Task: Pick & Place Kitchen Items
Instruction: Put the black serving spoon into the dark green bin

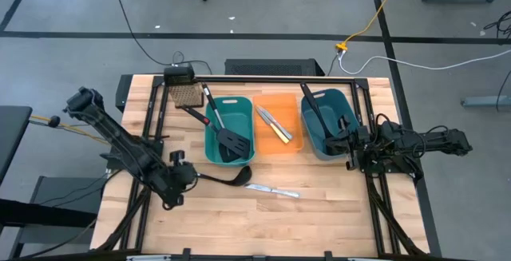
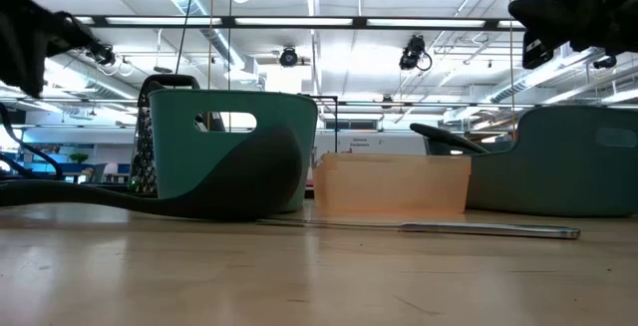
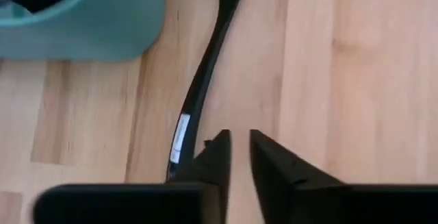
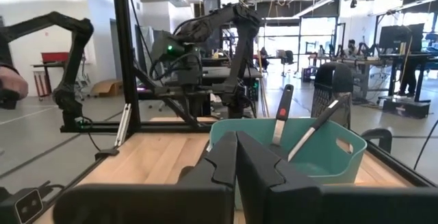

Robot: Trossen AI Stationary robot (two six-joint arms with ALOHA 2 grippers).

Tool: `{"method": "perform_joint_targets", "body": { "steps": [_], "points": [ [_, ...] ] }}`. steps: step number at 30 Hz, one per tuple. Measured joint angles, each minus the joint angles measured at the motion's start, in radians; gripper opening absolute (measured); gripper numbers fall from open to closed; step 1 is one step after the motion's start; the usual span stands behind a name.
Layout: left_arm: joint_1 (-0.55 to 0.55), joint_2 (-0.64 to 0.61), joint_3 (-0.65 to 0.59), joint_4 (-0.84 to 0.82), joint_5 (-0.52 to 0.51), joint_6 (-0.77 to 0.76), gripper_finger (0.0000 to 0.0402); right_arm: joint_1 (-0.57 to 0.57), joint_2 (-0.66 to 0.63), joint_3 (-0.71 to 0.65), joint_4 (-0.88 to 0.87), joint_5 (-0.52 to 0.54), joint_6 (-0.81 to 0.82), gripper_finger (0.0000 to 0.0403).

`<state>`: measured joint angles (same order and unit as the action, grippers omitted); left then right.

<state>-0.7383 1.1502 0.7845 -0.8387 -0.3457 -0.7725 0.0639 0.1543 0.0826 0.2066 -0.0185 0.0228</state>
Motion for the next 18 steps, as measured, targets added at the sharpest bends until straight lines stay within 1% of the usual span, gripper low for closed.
{"method": "perform_joint_targets", "body": {
  "steps": [5,8,11,14,18],
  "points": [
    [0.005,0.069,0.000,-0.005,-0.005,0.017,0.0148,0.000,0.000,0.000,-0.005,0.000,0.013,0.0011],
    [0.033,0.099,0.000,-0.022,-0.011,0.013,0.0204,0.000,0.000,0.000,-0.010,-0.001,0.022,0.0010],
    [0.062,0.116,-0.001,-0.052,0.000,0.033,0.0248,0.000,0.000,0.000,-0.013,-0.001,0.023,0.0012],
    [0.095,0.117,-0.024,-0.020,0.041,0.074,0.0277,0.000,0.000,0.000,-0.015,0.001,0.024,0.0013],
    [0.145,0.119,-0.085,0.063,0.113,0.127,0.0289,0.000,0.001,0.000,-0.019,0.001,0.024,0.0011]
  ]
}}
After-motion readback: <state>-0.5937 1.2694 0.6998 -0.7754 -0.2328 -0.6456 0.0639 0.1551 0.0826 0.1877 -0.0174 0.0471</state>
